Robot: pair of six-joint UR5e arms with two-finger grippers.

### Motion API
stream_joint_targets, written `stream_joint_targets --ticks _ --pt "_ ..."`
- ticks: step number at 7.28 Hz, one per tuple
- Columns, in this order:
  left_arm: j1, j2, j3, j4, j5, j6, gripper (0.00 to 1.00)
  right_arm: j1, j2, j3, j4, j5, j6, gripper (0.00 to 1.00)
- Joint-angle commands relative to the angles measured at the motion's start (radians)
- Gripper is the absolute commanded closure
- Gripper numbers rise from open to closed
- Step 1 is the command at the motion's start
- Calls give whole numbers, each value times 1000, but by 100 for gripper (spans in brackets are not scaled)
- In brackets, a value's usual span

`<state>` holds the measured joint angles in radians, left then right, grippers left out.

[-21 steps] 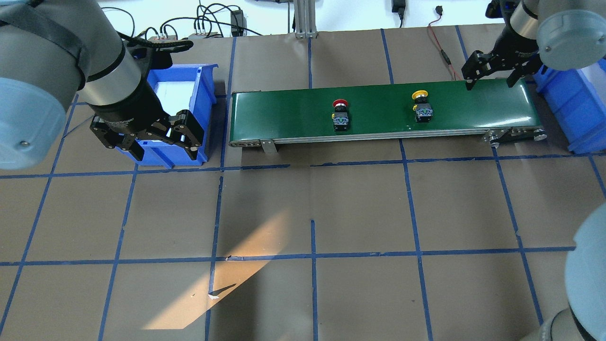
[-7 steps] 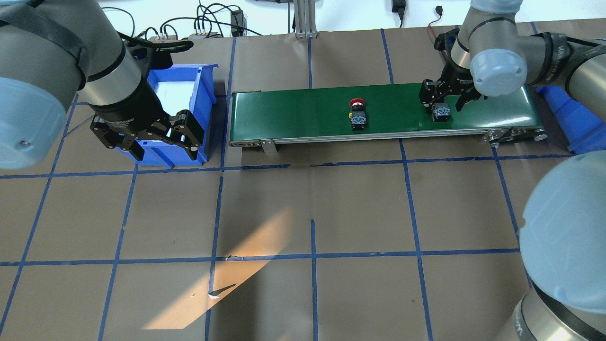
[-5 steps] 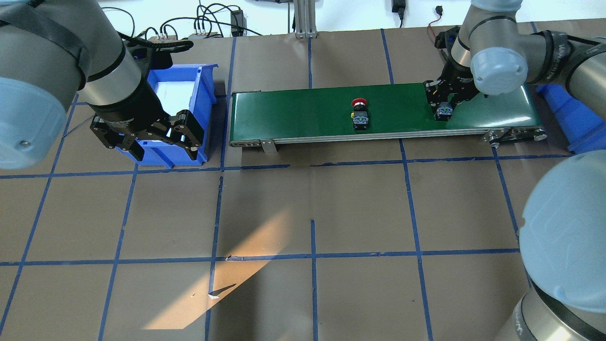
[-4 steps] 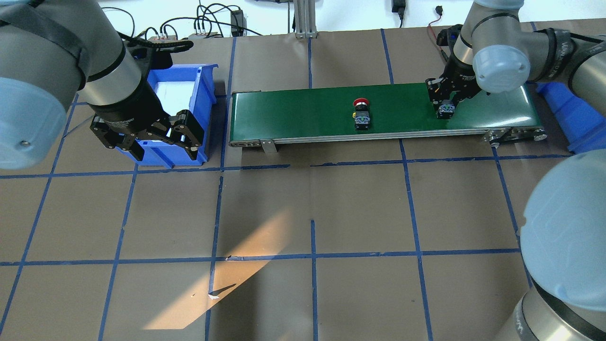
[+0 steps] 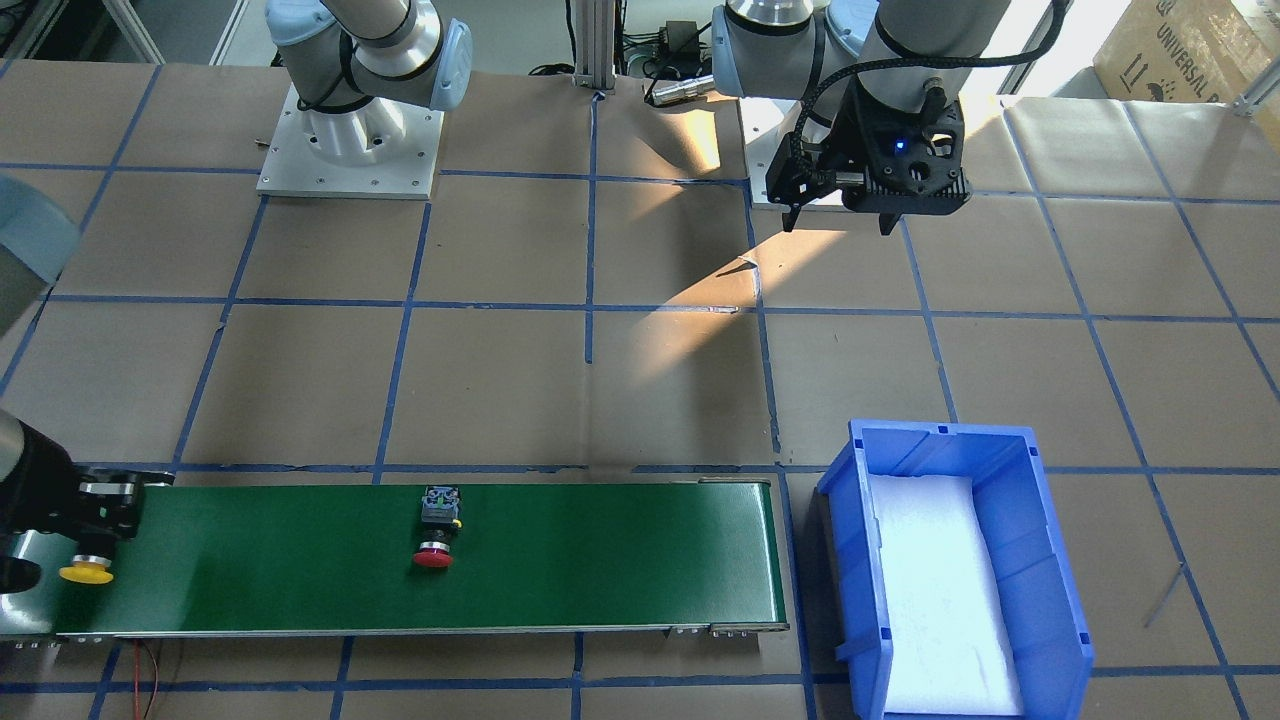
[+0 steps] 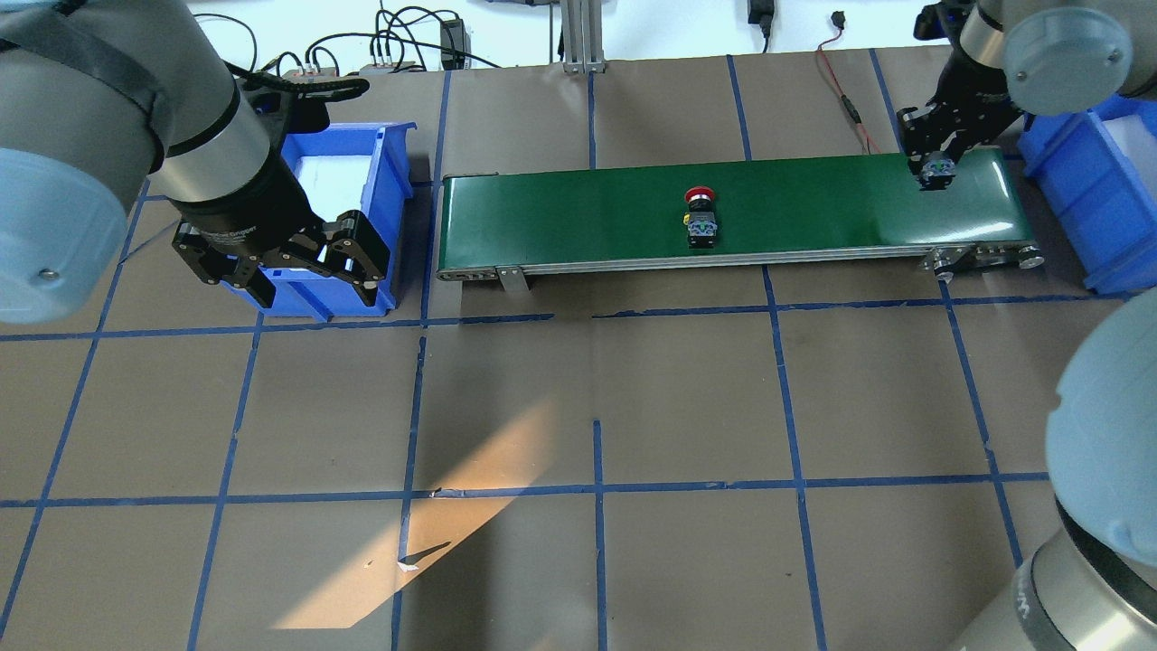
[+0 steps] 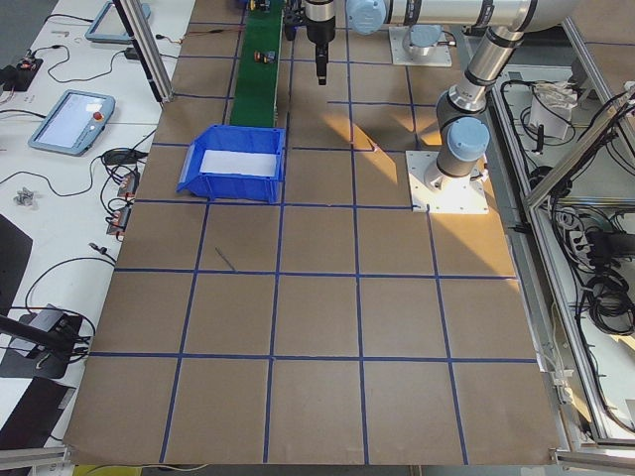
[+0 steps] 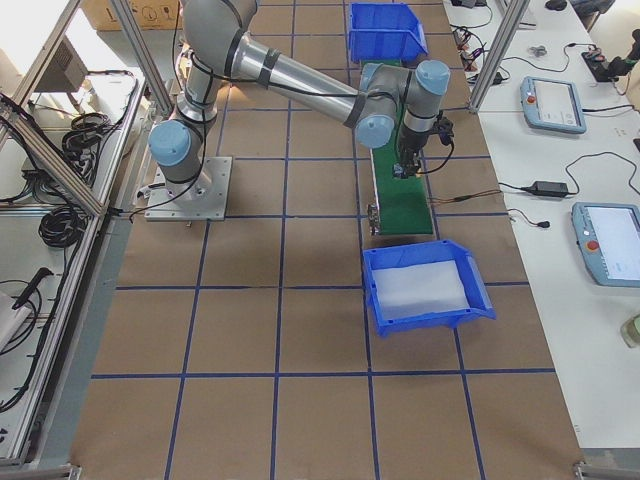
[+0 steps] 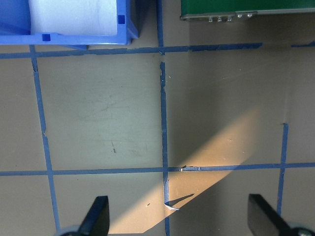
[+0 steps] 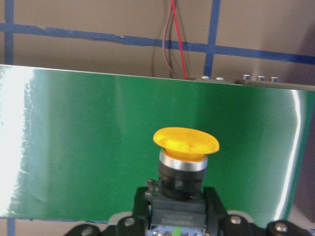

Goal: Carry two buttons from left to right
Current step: 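Carry the yellow button into the far blue bin and release it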

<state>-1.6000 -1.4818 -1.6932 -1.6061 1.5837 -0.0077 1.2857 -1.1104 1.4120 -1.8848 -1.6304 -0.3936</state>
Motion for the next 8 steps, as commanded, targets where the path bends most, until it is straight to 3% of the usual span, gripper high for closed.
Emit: stream_joint_targets --ticks 1,4,5,8 --pt "0 0 -2 0 1 0 0 -139 -28 -21 26 7 -193 94" --pt "0 1 -2 0 1 0 0 -299 -23 -63 29 15 -429 94" --pt "0 1 -2 0 1 0 0 -365 -3 -105 47 67 -508 94" --pt "0 0 -2 0 -1 0 0 -410 125 -205 52 92 -611 92"
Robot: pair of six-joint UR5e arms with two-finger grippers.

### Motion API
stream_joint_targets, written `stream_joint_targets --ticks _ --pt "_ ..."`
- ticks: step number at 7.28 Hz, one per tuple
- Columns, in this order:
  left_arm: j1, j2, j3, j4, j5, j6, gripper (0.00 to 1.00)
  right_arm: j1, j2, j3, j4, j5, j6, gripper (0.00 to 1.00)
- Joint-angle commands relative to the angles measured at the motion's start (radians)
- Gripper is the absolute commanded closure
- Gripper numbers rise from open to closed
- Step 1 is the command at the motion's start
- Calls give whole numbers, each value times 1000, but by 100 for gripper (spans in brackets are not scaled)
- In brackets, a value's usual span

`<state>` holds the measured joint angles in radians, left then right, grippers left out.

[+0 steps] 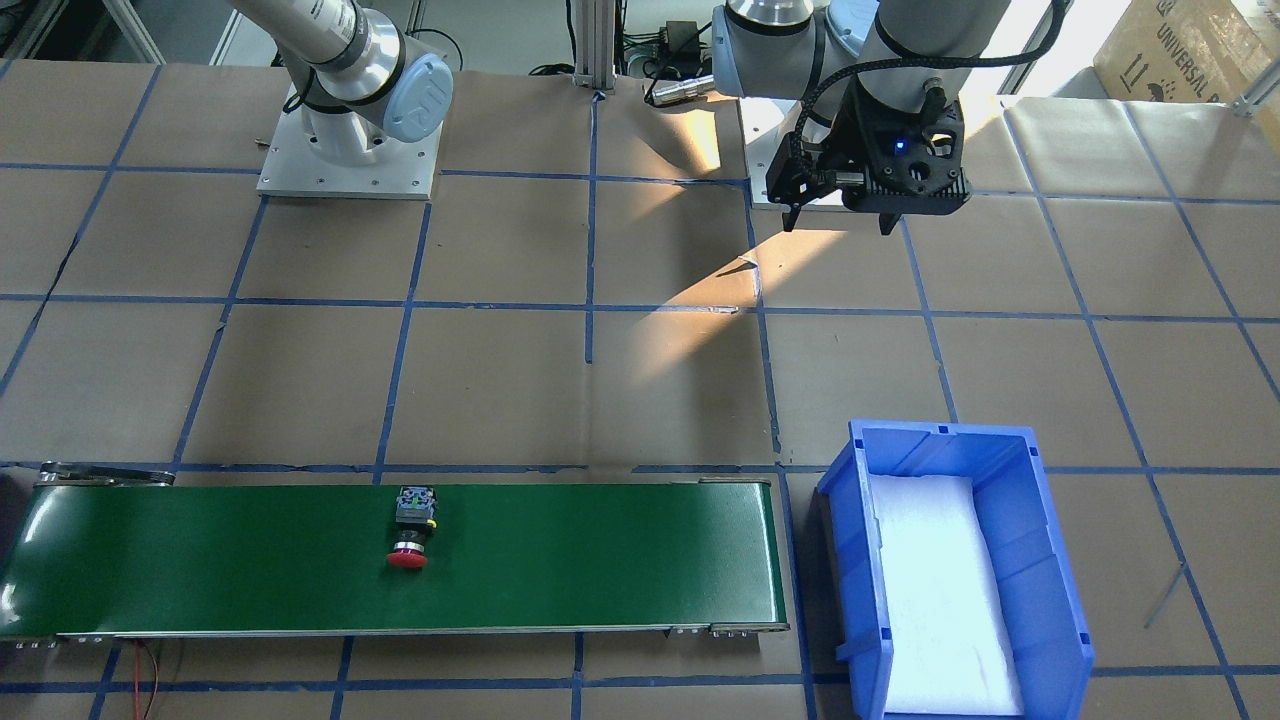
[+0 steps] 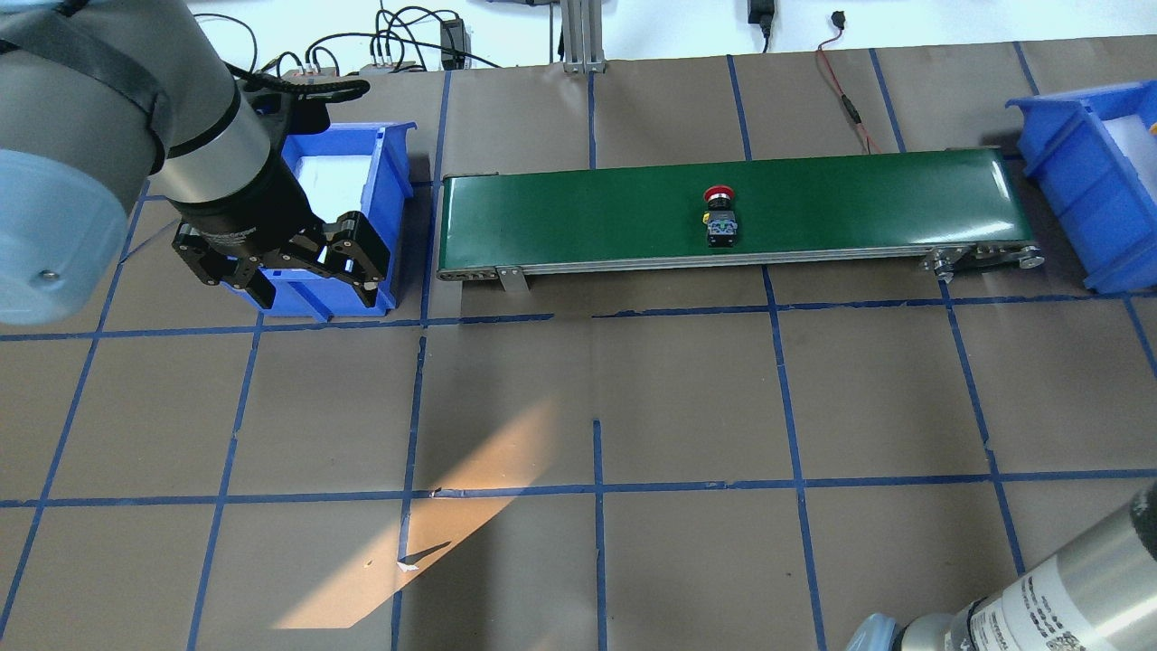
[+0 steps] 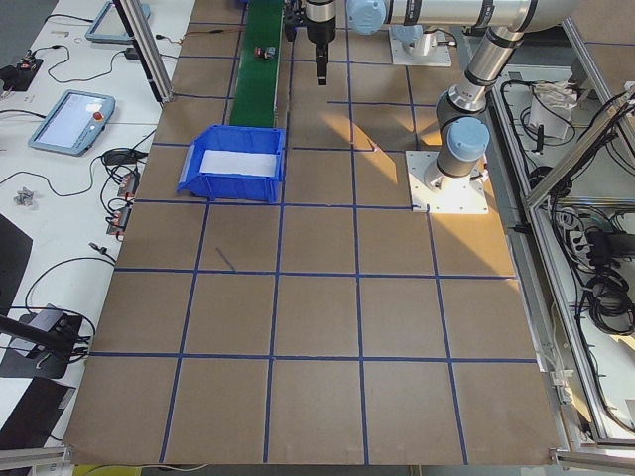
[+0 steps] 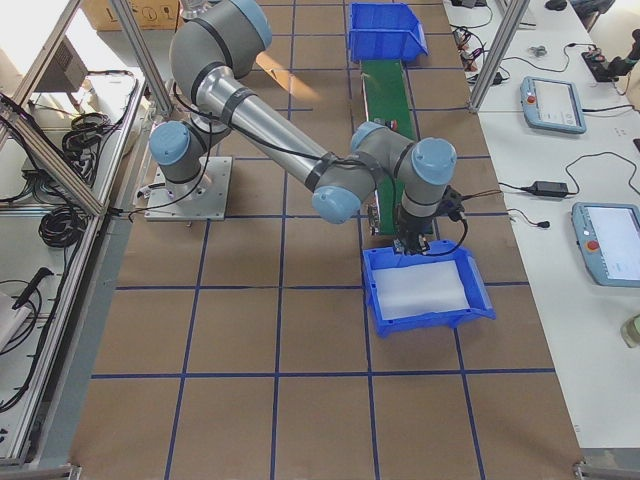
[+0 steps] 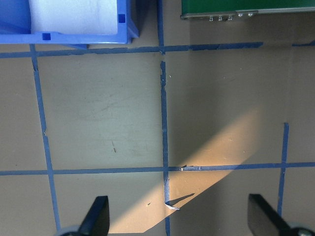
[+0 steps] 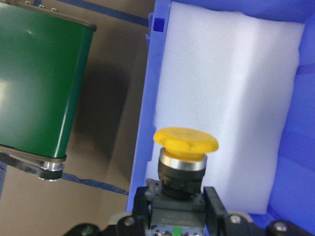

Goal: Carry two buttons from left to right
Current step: 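Carry the yellow button into the far blue bin and release it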

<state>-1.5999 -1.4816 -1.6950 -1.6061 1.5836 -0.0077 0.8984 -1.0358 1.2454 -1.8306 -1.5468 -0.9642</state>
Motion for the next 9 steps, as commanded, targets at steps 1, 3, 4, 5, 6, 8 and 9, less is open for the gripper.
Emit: stream_joint_targets --ticks 1,3,4,5,6,8,9 --pt "0 0 0 0 1 0 0 -35 92 -66 -21 10 -80 92" --pt "0 0 0 0 1 0 0 -38 164 -133 -36 7 -85 91" --pt "0 0 0 0 -1 -2 0 -36 178 -129 -21 1 -74 89" --pt "0 1 -8 2 -1 -2 0 -38 210 -139 -35 -1 -74 82" --pt "0 1 -12 3 -1 0 0 -38 220 -135 -35 -3 -74 81" --pt "0 1 -12 3 -1 0 0 -39 237 -133 -38 -3 -74 34" --pt "0 1 -12 5 -1 0 0 -39 234 -135 -38 -9 -73 0"
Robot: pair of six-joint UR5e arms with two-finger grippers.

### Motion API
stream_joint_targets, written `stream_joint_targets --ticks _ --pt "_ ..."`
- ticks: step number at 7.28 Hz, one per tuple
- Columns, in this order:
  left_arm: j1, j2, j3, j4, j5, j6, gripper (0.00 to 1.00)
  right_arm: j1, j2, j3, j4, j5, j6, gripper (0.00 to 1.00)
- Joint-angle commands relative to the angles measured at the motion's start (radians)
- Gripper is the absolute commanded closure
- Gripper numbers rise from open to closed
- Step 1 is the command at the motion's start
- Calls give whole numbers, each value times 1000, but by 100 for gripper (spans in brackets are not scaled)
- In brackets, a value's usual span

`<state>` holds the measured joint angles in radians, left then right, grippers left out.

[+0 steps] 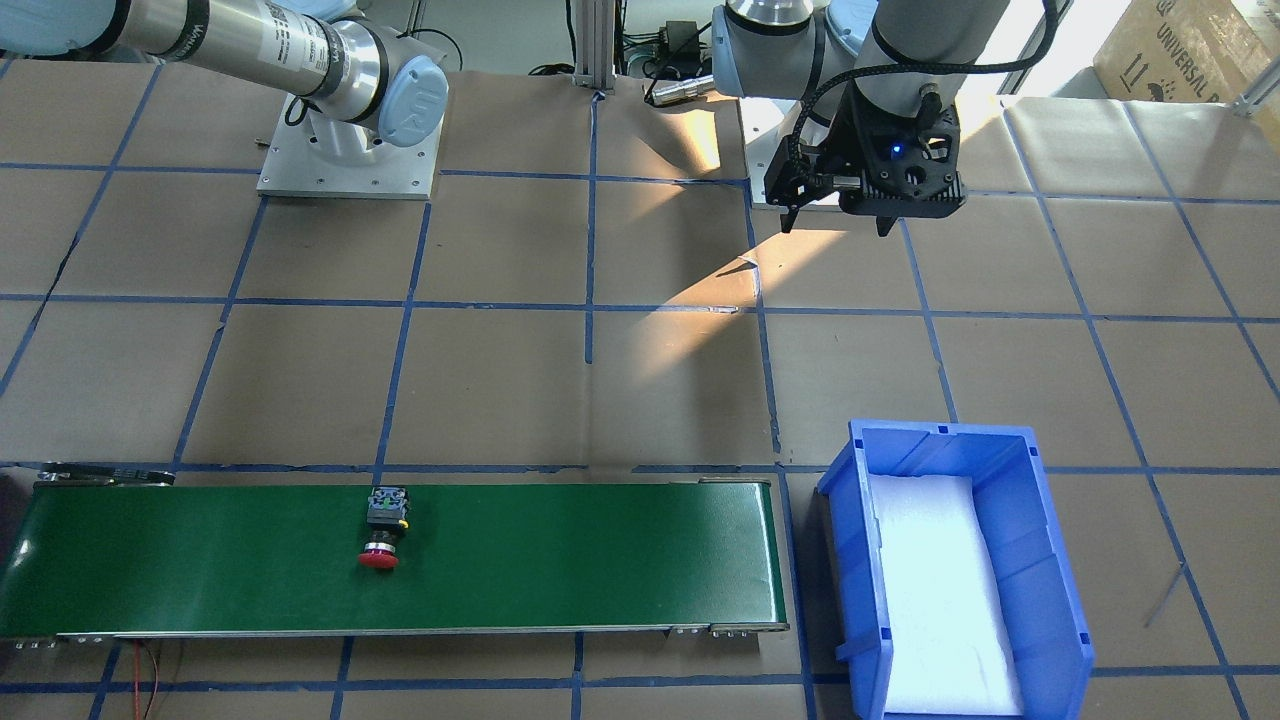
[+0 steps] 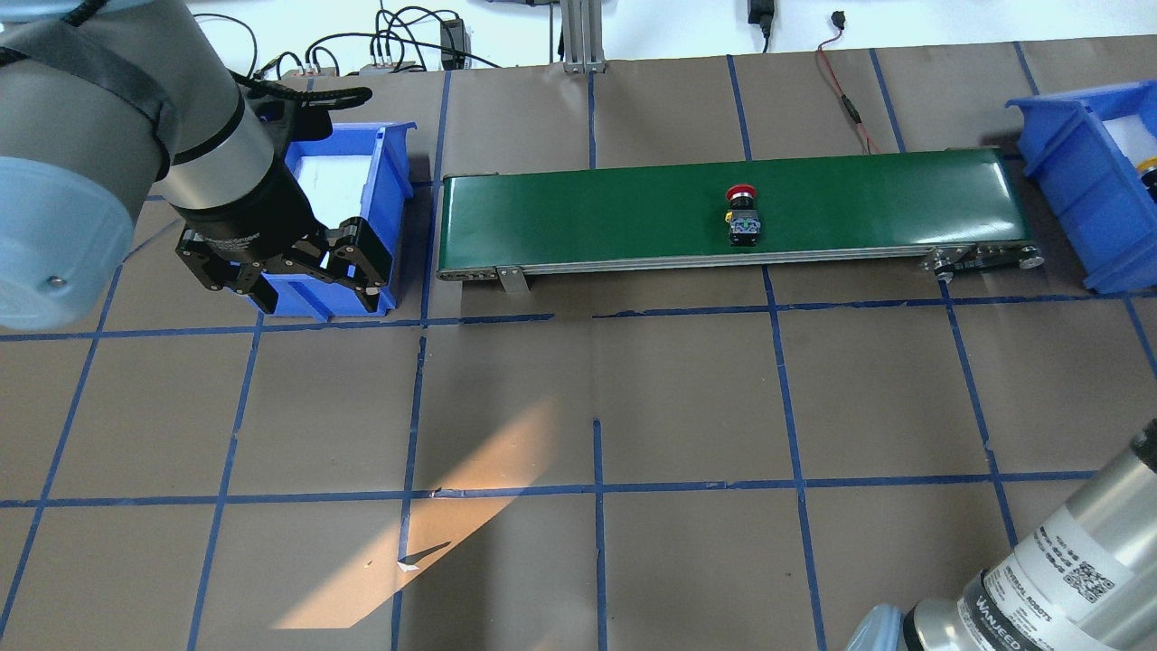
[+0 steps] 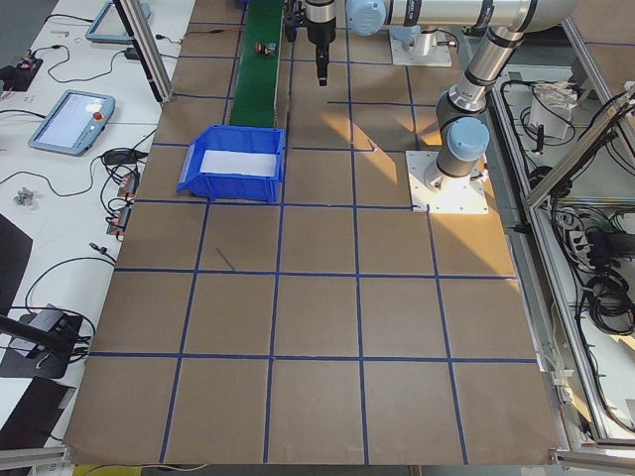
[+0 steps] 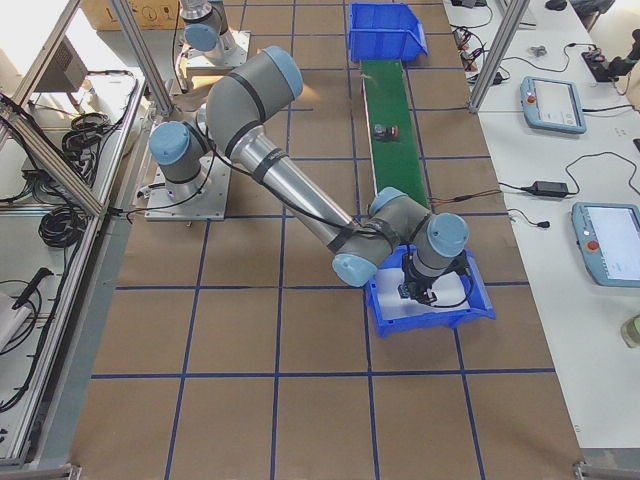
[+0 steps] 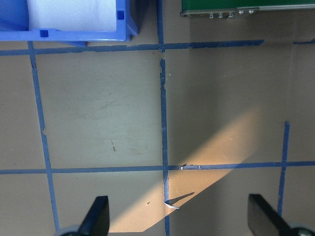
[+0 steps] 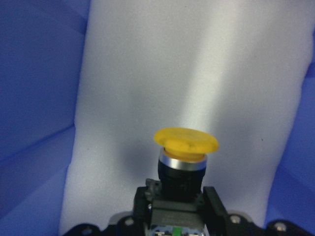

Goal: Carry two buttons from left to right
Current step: 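Carry the yellow button into the far blue bin and release it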

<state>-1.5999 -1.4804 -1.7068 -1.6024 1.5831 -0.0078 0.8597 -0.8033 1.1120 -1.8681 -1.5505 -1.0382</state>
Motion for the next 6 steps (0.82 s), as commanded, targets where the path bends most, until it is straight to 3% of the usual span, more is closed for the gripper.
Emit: stream_joint_targets --ticks 1,3,6 --pt "0 0 -1 1 0 0 0 7 -19 -4 6 -8 29 0" --pt "0 0 -1 1 0 0 0 39 -148 79 43 -13 119 0" --pt "0 0 -1 1 0 0 0 102 -447 346 43 -37 228 0"
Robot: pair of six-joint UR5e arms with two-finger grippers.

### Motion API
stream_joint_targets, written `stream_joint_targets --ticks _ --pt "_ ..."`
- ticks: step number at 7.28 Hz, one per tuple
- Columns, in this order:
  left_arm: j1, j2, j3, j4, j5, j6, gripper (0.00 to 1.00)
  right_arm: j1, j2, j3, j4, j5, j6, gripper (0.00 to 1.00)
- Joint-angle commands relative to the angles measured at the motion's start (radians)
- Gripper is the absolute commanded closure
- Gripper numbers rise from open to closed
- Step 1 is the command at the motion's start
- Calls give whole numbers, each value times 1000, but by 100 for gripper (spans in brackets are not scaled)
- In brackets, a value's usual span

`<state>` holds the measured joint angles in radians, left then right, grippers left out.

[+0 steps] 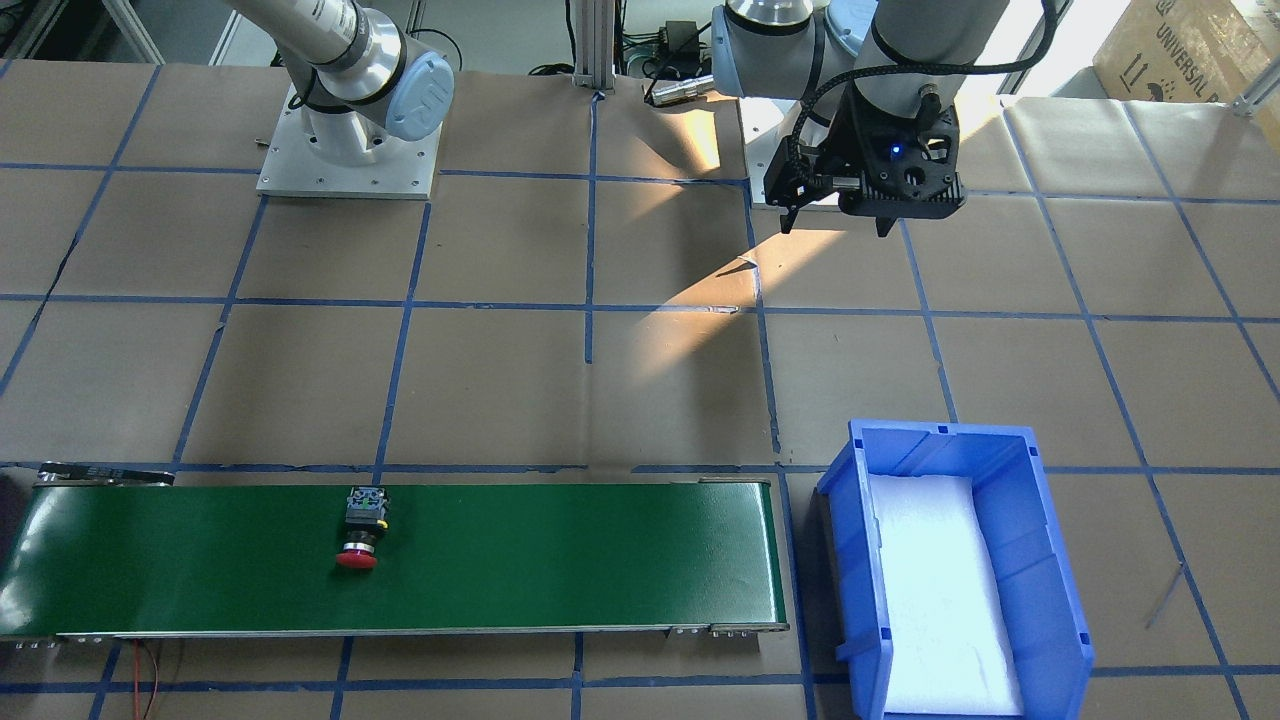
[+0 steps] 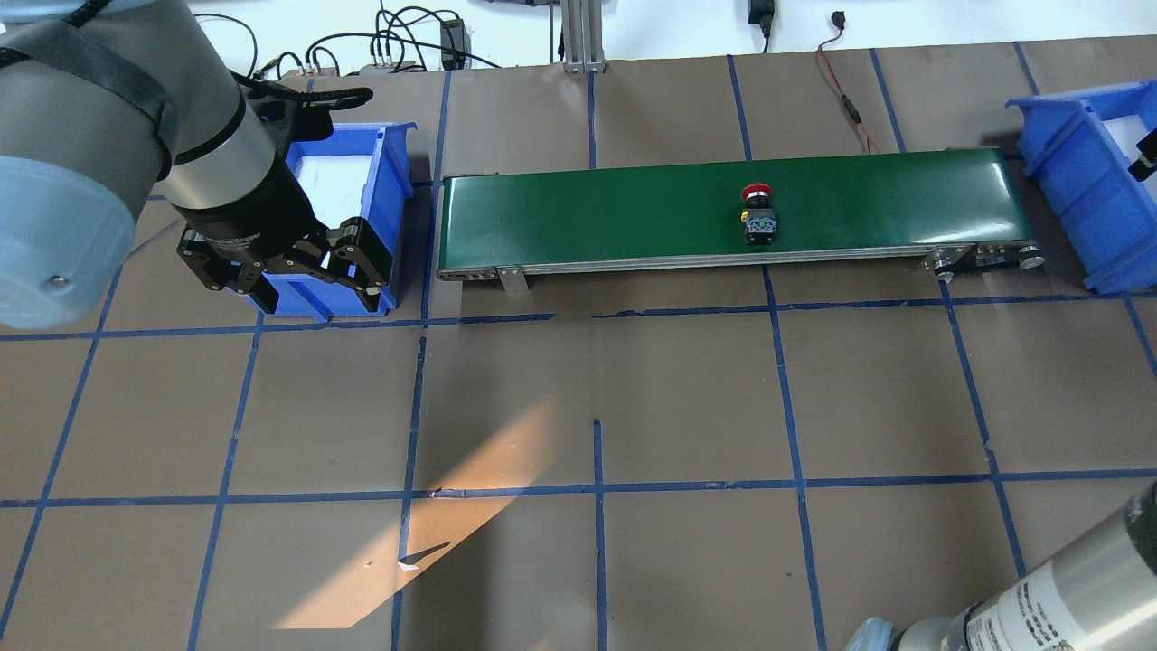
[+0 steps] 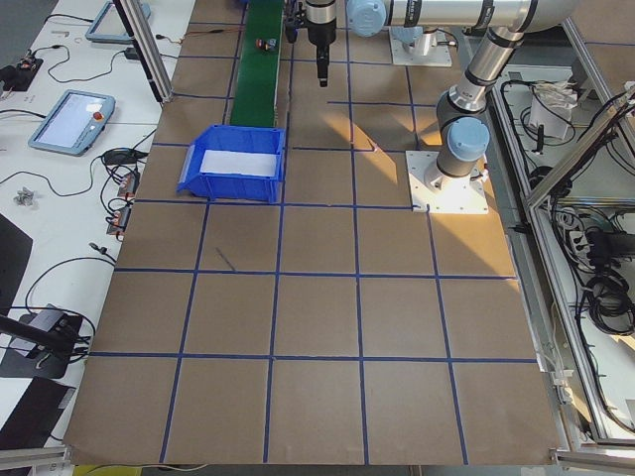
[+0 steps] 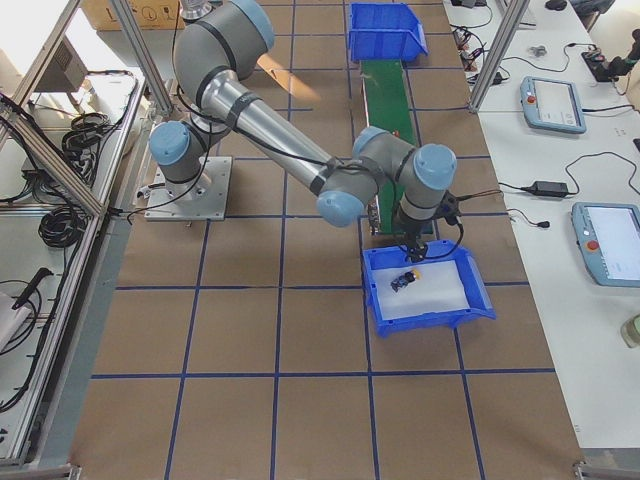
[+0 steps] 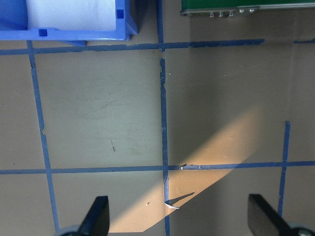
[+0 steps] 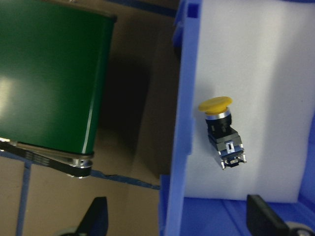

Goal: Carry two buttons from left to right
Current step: 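Carry the yellow button into the far blue bin and release it, then bring the right gripper back over the conveyor above the red button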

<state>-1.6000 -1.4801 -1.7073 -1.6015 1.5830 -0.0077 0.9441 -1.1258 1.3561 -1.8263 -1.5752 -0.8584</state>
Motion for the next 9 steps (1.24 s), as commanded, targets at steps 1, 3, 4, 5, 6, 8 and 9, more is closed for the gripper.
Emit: stream_joint_targets --ticks 1,3,4,5,6,8,9 --pt "0 0 0 0 0 0 0 92 -140 142 -14 -9 188 0" --pt "0 0 2 0 0 0 0 291 -112 147 -71 -11 490 0" --pt "0 0 2 0 0 0 0 359 -80 138 -83 -12 572 0" --pt "0 0 2 0 0 0 0 390 -62 126 -118 -3 588 0" --pt "0 0 2 0 0 0 0 398 -46 115 -114 -3 597 0" --pt "0 0 2 0 0 0 0 418 -43 104 -103 -14 619 0" --pt "0 0 2 0 0 0 0 418 -39 109 -103 -14 621 0"
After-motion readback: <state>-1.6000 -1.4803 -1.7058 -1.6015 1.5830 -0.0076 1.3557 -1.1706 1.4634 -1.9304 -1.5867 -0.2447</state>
